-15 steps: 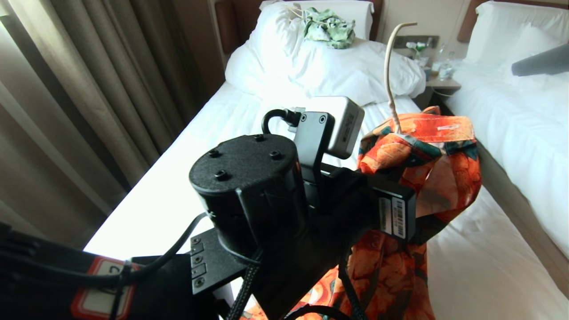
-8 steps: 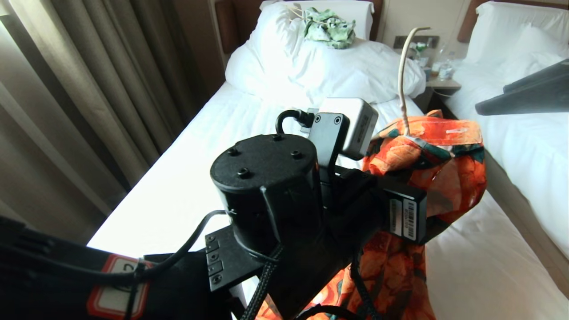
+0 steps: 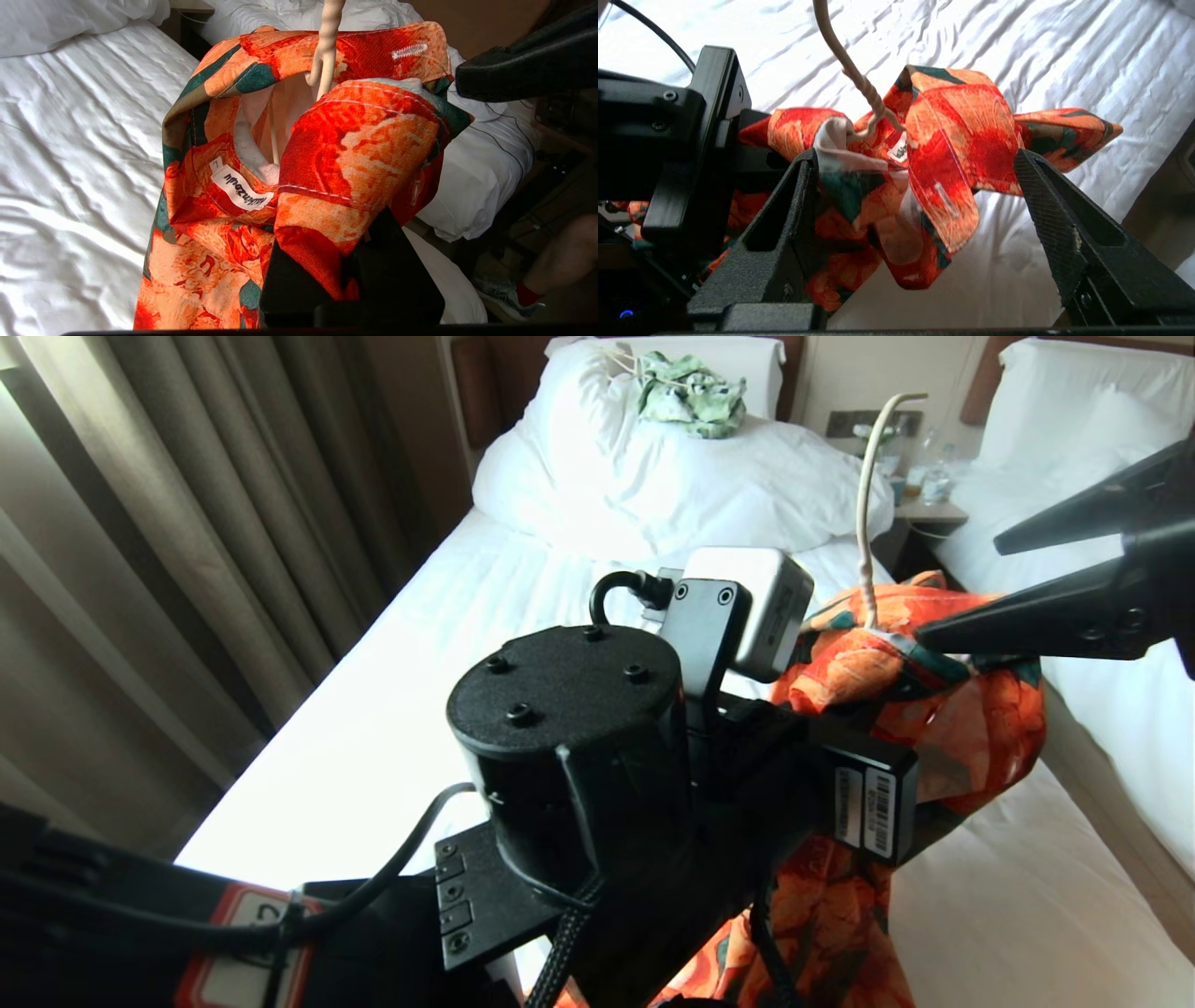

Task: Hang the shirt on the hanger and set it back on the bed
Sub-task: Take the clothes hanger out of the clothes

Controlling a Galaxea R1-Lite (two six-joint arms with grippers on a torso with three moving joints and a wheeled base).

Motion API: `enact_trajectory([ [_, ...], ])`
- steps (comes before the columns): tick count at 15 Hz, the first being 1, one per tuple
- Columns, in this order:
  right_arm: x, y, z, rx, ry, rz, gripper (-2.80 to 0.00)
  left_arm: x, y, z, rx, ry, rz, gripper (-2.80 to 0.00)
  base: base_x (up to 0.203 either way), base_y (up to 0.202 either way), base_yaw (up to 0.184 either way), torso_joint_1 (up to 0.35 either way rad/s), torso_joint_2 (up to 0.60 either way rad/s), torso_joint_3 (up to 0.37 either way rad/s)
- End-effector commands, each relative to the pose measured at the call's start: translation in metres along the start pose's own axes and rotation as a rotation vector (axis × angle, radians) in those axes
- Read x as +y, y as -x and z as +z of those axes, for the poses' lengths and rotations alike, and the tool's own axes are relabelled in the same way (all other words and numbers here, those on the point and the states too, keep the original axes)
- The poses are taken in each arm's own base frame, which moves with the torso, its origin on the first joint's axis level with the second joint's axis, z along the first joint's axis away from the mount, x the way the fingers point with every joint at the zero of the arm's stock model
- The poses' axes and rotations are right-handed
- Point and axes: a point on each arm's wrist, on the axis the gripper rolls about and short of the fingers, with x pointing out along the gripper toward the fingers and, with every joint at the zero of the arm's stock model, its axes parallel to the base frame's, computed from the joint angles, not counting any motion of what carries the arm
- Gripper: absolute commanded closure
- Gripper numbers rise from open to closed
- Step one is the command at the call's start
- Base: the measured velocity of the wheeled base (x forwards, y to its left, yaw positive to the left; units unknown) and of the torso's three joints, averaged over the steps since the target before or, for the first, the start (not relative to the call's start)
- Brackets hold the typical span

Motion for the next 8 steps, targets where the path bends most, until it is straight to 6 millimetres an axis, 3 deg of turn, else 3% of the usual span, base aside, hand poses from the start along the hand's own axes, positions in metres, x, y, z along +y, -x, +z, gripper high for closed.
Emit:
enact_trajectory([
  [1,0.005,-0.017,0.004,0.009,0.012,0.005,-2.8,0.0,0.001,0.002,-0.009,0.003,0.002,0.0,0.0,0.0,0.0,0.0,0.0,0.0],
  [6,0.013,-0.048,0.018,-0.053,0.006,-0.004,-2.8,-0.002,0.006,0.004,-0.008,-0.003,-0.003,0.0,0.0,0.0,0.0,0.0,0.0,0.0],
  [7,0.015,-0.051,0.017,-0.045,0.009,0.003,0.0,-0.001,0.01,0.006,0.008,-0.028,-0.006,0.0,0.0,0.0,0.0,0.0,0.0,0.0],
  [8,0.017,-0.054,0.016,-0.04,0.005,0.006,0.0,-0.001,0.015,0.009,0.027,-0.046,-0.013,0.0,0.0,0.0,0.0,0.0,0.0,0.0],
])
